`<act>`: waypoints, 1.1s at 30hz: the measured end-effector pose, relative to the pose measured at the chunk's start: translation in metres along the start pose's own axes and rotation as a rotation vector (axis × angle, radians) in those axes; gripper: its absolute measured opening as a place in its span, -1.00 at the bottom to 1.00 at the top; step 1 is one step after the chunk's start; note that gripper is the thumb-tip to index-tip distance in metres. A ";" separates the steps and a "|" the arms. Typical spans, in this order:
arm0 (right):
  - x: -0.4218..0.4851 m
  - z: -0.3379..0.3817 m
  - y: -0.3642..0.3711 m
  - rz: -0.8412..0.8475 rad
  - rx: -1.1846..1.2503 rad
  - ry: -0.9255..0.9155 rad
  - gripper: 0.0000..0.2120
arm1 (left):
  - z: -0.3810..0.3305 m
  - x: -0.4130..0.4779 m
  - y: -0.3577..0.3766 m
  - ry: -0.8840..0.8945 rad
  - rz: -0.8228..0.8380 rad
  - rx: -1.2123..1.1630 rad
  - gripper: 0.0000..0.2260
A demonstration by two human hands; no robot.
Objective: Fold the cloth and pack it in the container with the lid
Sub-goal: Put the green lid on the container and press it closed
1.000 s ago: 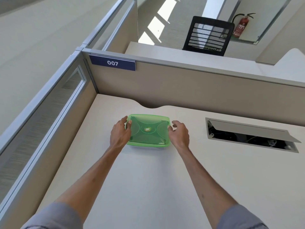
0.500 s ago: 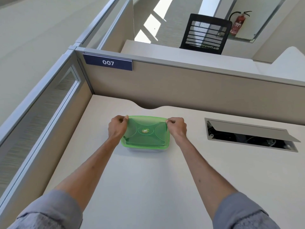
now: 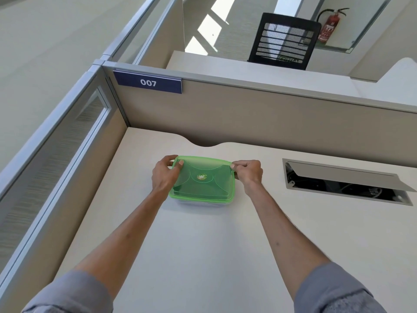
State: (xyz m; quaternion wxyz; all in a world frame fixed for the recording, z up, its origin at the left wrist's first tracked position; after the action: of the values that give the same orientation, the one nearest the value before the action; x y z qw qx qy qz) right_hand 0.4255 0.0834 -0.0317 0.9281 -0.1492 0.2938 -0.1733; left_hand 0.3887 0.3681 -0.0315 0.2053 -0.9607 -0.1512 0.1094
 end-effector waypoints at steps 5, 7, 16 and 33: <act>0.004 -0.005 -0.001 0.035 0.087 0.044 -0.86 | 0.000 0.000 0.005 -0.026 -0.004 -0.013 -0.60; 0.003 -0.005 -0.001 0.049 0.120 0.052 -0.85 | 0.002 0.003 0.005 -0.054 -0.010 -0.049 -0.58; -0.026 -0.031 -0.020 0.026 0.001 0.037 -0.73 | 0.022 -0.023 -0.014 -0.086 -0.029 -0.080 -0.52; -0.079 -0.080 -0.017 0.348 -0.013 0.069 -0.51 | 0.038 -0.081 -0.008 -0.029 0.079 -0.130 -0.59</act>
State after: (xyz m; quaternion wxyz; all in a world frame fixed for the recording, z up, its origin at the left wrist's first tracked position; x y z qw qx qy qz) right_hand 0.3134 0.0868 -0.0493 0.9324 -0.0961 0.3481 -0.0129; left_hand 0.3012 0.3614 -0.0502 0.1359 -0.9756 -0.1227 0.1213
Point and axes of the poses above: each hand's wrist, its own x-axis towards the middle knuckle, its own y-axis out of the palm, z = x × y, the point moved 4 cm from there along x, towards the middle knuckle, and after that the axes turned 8 degrees about y, right-handed, at the moved point
